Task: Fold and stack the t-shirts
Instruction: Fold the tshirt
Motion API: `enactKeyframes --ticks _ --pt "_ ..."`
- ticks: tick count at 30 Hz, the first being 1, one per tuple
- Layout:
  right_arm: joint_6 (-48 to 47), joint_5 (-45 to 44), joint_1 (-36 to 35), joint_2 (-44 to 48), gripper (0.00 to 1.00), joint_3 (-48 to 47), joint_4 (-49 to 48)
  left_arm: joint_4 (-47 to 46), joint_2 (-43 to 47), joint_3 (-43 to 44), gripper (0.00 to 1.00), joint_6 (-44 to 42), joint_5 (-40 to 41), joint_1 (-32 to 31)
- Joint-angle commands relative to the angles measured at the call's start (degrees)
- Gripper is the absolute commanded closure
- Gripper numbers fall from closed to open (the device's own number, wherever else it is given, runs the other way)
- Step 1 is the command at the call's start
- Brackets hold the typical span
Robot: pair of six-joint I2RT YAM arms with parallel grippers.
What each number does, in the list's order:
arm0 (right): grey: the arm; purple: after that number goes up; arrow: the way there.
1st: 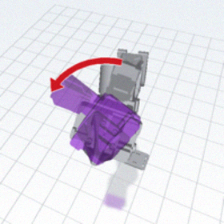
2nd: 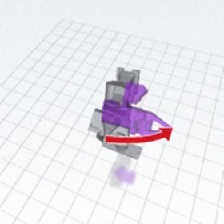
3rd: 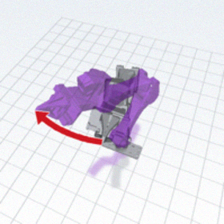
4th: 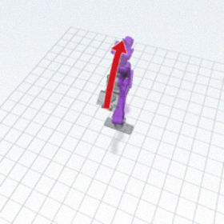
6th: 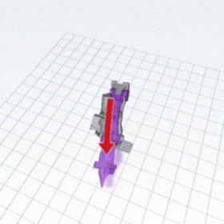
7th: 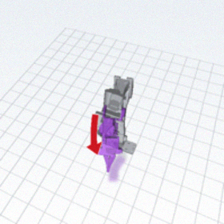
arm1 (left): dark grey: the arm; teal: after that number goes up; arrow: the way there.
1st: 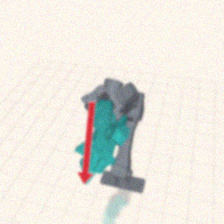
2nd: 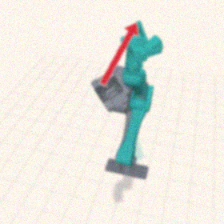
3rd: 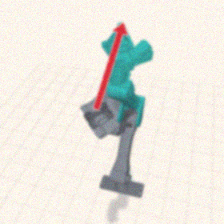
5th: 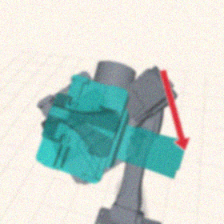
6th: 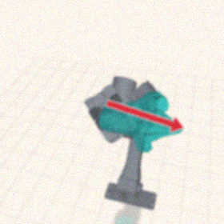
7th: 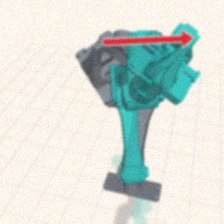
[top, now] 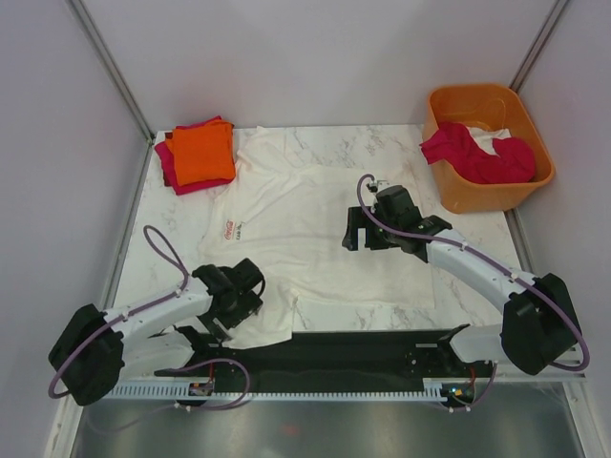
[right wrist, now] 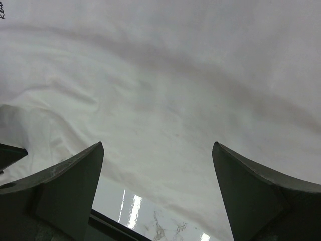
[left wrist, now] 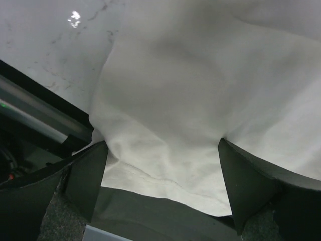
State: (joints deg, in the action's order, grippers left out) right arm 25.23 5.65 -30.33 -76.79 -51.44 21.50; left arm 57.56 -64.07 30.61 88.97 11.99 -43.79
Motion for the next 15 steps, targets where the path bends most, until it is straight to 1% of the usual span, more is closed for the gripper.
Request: enactKeyframes --ticks 1,2,5,6,7,8,9,10,11,13,15 --pt "-0.80 -1.16 0.09 0.15 0.02 -1.38 -0.31 -6.05 2.63 -3.36 0.00 -1.69 -4.77 -0.07" --pt "-0.89 -1.25 0.09 0.07 0.02 -1.29 -0.40 -5.97 3.07 -4.15 0.00 -2.04 -5.13 -0.07" --pt "-1.06 -1.96 0.18 -0.20 0.02 -1.64 -0.31 -4.74 6.49 -5.47 0.07 -1.79 -4.61 -0.42" --pt "-1.06 -2.13 0.27 -0.28 0.02 -1.73 -0.31 -4.74 7.46 -6.08 0.15 -1.69 -4.34 -0.42" --pt "-1.06 -2.13 0.18 -0.37 0.02 -1.99 -0.23 -4.74 9.04 -6.18 0.21 -1.52 -3.47 -0.42" --pt "-1.06 -2.48 0.35 -0.72 0.02 -2.17 -0.31 -4.65 9.49 -6.35 0.31 -1.17 -3.03 -0.42" --pt "-1.06 -2.66 0.44 -0.81 0.02 -2.26 -0.23 -4.65 9.75 -6.44 0.44 -1.17 -2.68 -0.42" --pt "-1.15 -2.92 0.44 -0.90 0.02 -2.43 -0.14 -4.74 9.67 -6.27 0.52 -1.25 -2.06 -0.42" --pt "-1.06 -3.88 0.36 -0.90 0.02 -2.44 -0.14 -4.65 9.50 -6.09 0.65 -1.51 -1.71 -0.42" --pt "-1.15 -5.29 0.44 -0.81 0.02 -2.00 -0.05 -4.74 8.79 -5.21 0.70 -1.95 -1.79 -0.51" --pt "-0.80 -8.10 0.44 -0.73 0.02 -1.21 0.04 -4.74 8.44 -4.16 0.70 -3.10 -1.88 -0.59"
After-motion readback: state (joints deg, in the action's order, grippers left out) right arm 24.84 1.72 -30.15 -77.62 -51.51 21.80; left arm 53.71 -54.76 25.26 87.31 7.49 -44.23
